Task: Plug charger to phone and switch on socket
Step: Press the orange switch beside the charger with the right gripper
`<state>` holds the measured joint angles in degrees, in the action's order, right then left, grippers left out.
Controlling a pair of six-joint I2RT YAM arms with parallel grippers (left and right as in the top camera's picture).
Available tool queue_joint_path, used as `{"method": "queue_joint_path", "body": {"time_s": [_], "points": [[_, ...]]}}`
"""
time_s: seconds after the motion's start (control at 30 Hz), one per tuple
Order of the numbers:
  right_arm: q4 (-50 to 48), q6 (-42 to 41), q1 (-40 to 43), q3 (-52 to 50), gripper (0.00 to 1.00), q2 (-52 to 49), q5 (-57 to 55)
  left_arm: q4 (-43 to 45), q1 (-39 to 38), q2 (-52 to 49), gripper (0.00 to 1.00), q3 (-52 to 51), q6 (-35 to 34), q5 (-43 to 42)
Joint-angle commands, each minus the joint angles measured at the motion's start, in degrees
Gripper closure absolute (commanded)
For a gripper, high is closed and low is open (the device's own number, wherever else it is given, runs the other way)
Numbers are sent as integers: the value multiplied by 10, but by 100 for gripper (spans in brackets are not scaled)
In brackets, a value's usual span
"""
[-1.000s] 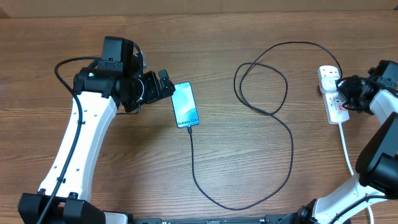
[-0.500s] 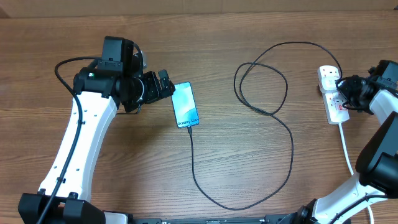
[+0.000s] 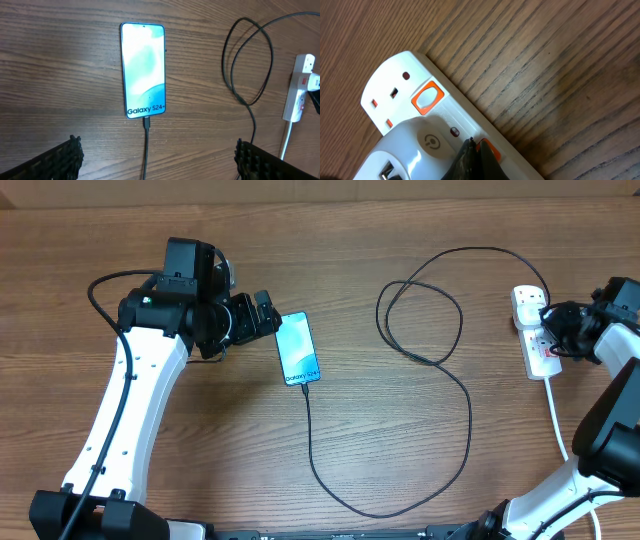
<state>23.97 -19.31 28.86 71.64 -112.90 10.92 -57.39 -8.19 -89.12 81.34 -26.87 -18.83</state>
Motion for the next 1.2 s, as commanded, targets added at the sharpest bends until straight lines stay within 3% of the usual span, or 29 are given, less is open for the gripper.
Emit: {"method": "queue_joint_path", "body": {"time_s": [0.0, 1.17], "points": [[14, 0, -17, 4, 96, -14, 64, 5, -1, 4, 0, 4, -6, -3], [73, -2, -57, 4, 96, -14, 72, 4, -1, 4, 0, 4, -6, -2]]}}
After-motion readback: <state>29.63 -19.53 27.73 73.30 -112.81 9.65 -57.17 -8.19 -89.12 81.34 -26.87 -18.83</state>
